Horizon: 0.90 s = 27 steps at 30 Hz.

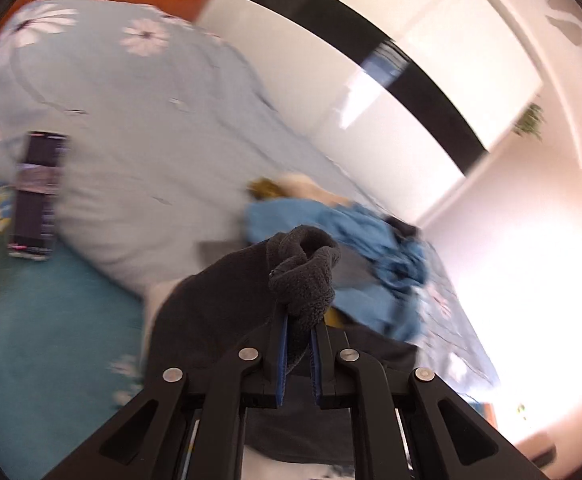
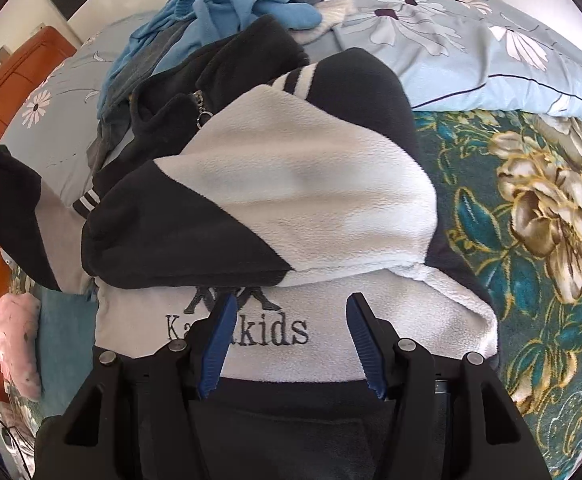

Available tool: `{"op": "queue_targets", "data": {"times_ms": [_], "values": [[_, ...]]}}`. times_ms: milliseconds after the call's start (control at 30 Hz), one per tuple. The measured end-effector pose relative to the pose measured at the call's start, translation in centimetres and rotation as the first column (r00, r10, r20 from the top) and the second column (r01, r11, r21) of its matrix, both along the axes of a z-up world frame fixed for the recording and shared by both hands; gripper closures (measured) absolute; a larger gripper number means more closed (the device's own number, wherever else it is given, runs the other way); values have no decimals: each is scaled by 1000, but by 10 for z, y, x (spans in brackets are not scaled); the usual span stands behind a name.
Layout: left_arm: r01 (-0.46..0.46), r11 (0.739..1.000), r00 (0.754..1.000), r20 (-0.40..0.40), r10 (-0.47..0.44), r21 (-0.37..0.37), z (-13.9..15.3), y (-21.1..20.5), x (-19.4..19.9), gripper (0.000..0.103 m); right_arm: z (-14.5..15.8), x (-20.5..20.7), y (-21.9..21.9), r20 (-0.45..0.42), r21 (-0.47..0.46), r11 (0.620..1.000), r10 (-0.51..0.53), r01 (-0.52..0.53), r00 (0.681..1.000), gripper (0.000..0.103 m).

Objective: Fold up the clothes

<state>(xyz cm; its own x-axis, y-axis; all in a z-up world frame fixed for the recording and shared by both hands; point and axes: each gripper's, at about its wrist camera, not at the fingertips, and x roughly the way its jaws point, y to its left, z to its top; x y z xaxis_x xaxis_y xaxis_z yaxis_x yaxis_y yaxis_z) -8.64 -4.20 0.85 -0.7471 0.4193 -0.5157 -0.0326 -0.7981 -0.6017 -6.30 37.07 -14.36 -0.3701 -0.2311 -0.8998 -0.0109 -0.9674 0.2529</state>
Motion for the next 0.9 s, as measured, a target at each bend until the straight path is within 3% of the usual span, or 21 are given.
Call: {"op": "queue_targets", "data": {"times_ms": [100,233,367,467,633,767,833,867,900], "values": [[121,993,993,-11,-121,9,8,55,-10,93,-1,4,20,2,-13,999,-52,52,999,45],[272,962,962,-16,-272,1,8,124,-18,93,-6,8,46,15,-21,993,-112,113,994,45],[384,923,920,93,-380,-32,-26,175,-20,93,-11,13,67,27,-26,987,-157,158,987,45],[448,893,881,198,-431,-51,-62,208,-21,93,-14,15,75,36,-30,983,-177,178,983,44],[496,866,836,307,-455,-67,-105,234,-8,92,-16,18,80,47,-26,983,-180,181,983,44],[512,857,820,335,-463,-68,-118,239,-8,90,-19,15,79,53,-20,983,-179,180,982,44],[521,851,814,337,-473,-65,-119,240,-8,86,-18,14,77,52,-19,984,-177,179,983,44],[528,847,810,338,-480,-60,-118,238,-7,75,-17,13,76,51,-19,984,-175,176,983,44],[534,844,805,338,-487,-55,-118,237,-6,50,-16,12,75,50,-19,985,-172,173,984,44]]}}
